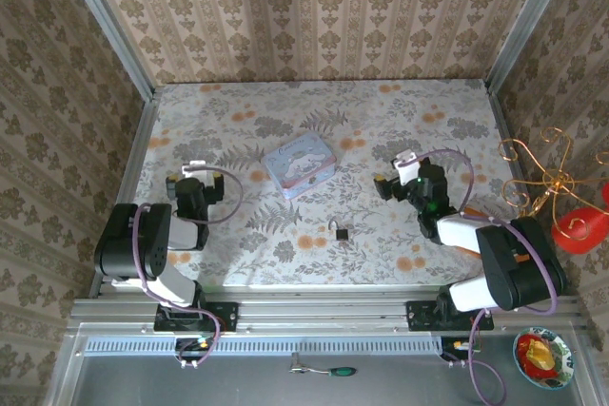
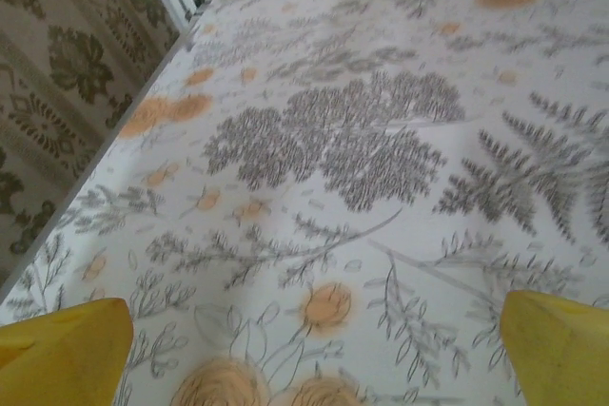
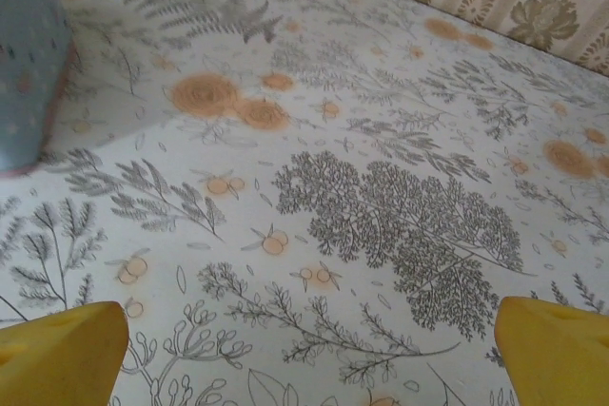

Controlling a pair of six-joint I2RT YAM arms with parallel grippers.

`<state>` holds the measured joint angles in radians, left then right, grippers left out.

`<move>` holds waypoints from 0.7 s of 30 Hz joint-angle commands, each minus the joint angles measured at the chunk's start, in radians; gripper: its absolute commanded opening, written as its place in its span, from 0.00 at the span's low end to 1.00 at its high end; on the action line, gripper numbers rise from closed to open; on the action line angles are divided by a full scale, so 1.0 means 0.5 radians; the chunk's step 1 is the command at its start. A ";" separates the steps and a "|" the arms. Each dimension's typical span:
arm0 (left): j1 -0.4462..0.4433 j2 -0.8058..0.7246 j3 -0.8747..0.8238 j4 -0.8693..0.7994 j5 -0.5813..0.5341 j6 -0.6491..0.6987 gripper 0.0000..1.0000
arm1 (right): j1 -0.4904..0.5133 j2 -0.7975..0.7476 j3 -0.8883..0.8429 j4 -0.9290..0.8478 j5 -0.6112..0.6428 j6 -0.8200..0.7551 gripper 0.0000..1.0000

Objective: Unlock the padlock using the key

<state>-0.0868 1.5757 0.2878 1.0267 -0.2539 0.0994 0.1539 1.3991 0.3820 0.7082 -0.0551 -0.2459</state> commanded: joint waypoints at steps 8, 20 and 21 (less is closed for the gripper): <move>0.016 -0.016 0.078 0.075 0.024 -0.058 1.00 | -0.344 0.085 0.042 0.141 -0.479 0.360 1.00; 0.014 -0.019 0.116 0.004 0.019 -0.061 1.00 | -0.403 0.178 0.182 -0.009 -0.421 0.459 1.00; 0.014 -0.016 0.121 -0.005 0.016 -0.065 1.00 | -0.409 0.183 0.162 0.035 -0.384 0.485 1.00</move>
<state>-0.0841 1.5757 0.3233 1.0317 -0.2501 0.0891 -0.0360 1.4784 0.4515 0.7311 -0.2684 -0.0441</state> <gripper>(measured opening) 0.999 0.999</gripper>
